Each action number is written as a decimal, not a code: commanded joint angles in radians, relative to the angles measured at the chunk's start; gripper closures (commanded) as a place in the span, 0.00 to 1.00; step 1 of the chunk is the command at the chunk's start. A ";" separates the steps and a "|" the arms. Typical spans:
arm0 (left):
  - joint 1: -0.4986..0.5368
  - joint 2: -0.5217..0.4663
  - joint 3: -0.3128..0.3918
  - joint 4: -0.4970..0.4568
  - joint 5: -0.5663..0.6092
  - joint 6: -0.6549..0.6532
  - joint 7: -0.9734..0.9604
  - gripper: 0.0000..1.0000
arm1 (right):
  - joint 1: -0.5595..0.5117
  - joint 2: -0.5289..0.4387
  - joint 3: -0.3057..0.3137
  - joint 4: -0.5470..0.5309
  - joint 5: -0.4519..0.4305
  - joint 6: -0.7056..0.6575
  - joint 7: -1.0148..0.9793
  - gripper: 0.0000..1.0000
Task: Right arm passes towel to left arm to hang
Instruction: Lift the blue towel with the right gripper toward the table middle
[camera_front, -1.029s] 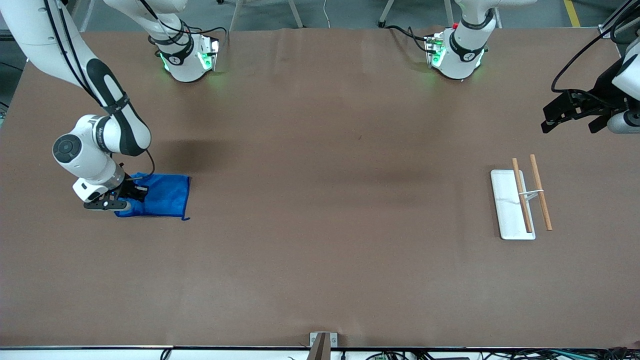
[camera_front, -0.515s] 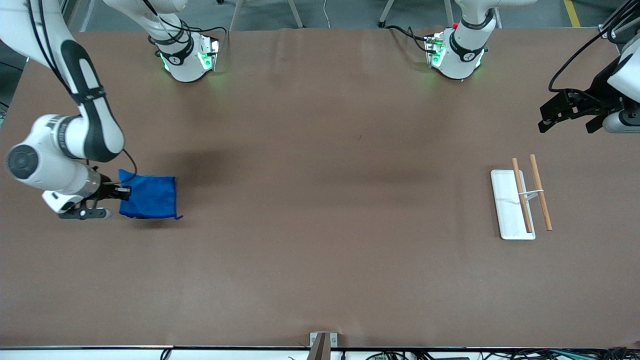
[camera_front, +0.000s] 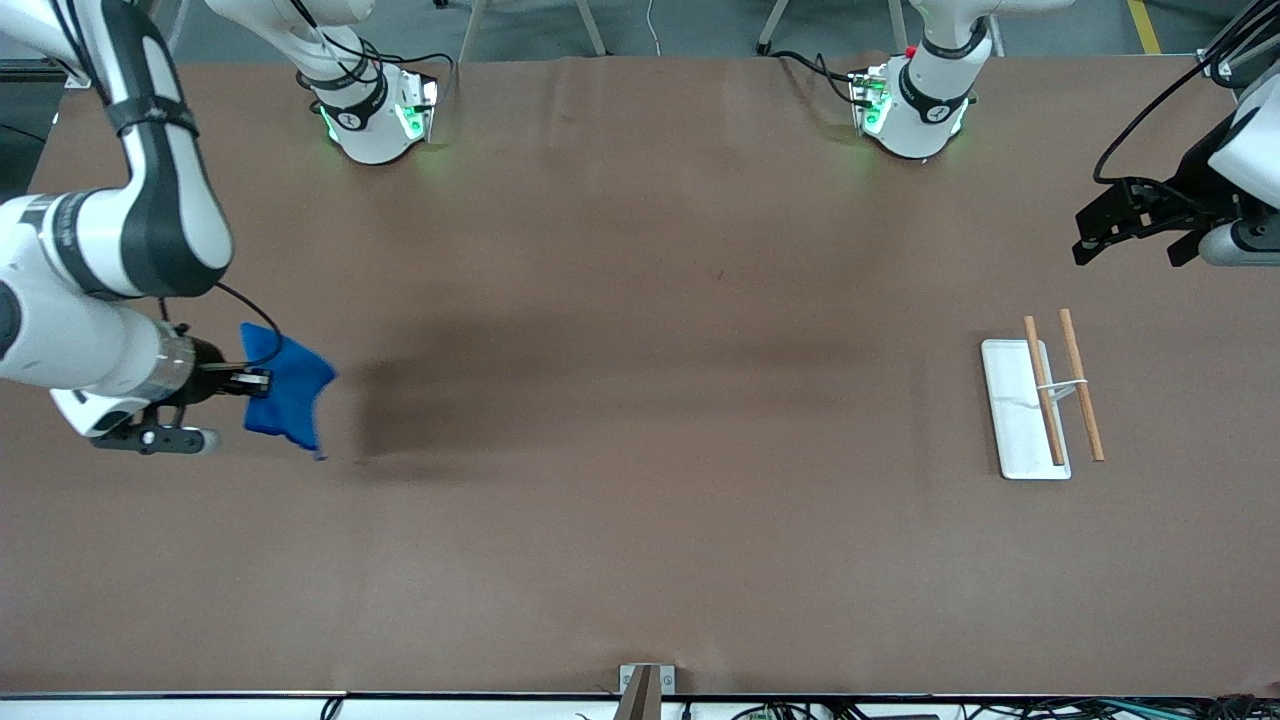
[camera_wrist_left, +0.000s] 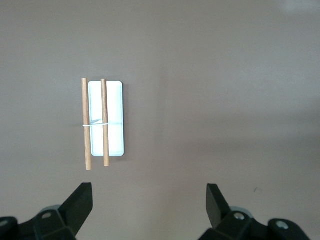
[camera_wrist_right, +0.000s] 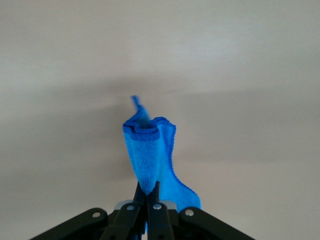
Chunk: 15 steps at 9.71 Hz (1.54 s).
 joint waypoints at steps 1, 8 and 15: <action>-0.005 0.014 -0.001 -0.020 -0.002 -0.009 0.006 0.00 | -0.007 0.022 0.156 0.068 0.115 -0.011 0.271 1.00; -0.002 0.011 -0.007 -0.028 -0.020 -0.009 0.012 0.00 | 0.022 0.095 0.484 0.099 0.664 0.377 0.406 1.00; 0.055 0.006 -0.003 -0.155 -0.415 -0.016 0.205 0.00 | 0.019 0.106 0.546 0.023 1.296 0.397 -0.173 1.00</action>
